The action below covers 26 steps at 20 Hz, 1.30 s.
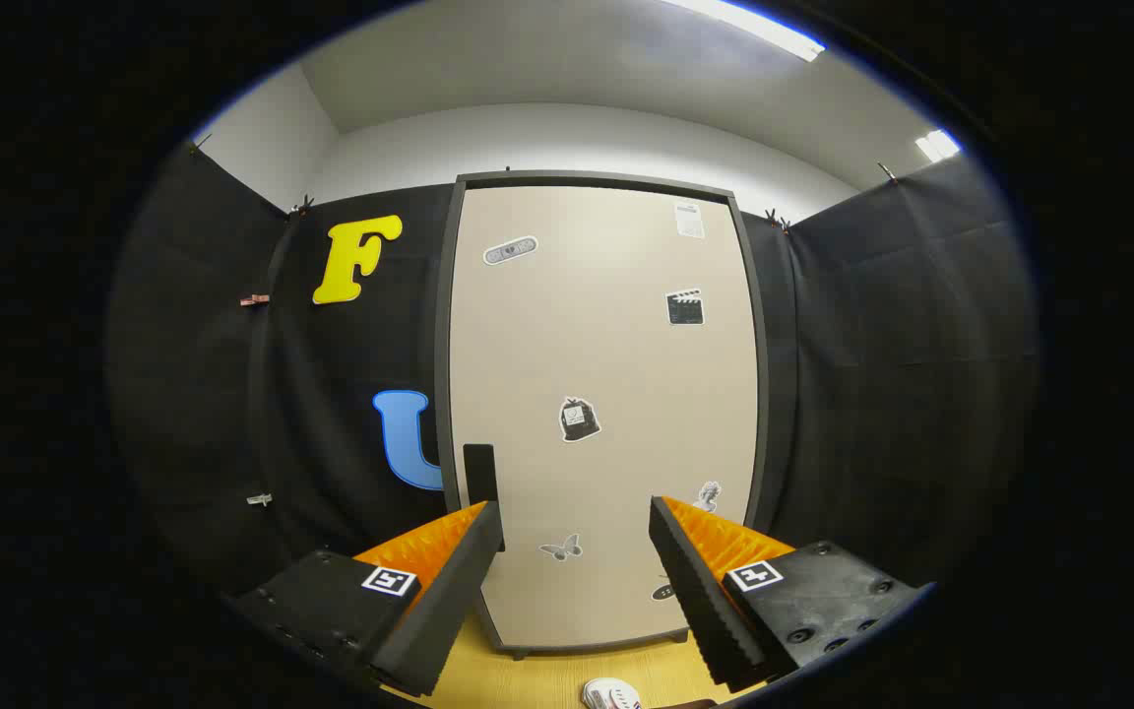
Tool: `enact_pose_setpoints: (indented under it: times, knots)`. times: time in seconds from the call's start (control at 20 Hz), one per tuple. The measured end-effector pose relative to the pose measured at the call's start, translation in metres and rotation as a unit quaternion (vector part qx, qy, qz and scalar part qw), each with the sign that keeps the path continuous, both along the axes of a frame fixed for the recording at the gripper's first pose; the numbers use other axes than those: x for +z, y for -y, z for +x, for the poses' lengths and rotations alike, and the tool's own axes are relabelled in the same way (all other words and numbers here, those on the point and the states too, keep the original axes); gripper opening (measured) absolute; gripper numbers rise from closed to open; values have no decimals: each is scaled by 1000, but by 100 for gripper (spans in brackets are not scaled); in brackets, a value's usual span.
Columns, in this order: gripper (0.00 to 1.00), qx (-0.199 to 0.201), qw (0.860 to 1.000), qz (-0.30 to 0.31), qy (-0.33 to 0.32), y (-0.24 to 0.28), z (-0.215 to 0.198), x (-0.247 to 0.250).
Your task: Open the shoe cabinet door, grab the shoes and put them into the shoe cabinet, then close the shoe cabinet door.
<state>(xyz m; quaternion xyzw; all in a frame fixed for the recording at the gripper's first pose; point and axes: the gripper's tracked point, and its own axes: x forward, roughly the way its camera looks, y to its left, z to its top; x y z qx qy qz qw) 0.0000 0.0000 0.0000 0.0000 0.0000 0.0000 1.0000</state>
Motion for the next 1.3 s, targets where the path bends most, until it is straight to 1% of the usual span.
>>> enact_pose_setpoints:
  times: [0.35, 0.85, 1.1, 1.3]
  knots:
    - [98, -1, 1000, -1, -2, -1, 1, -1]
    - [98, 7, 1000, -2, -4, -10, 3, -3]
    - [98, 17, 1000, 5, -19, -32, 20, -16]
    - [98, 22, 999, 3, -35, -53, 47, -32]
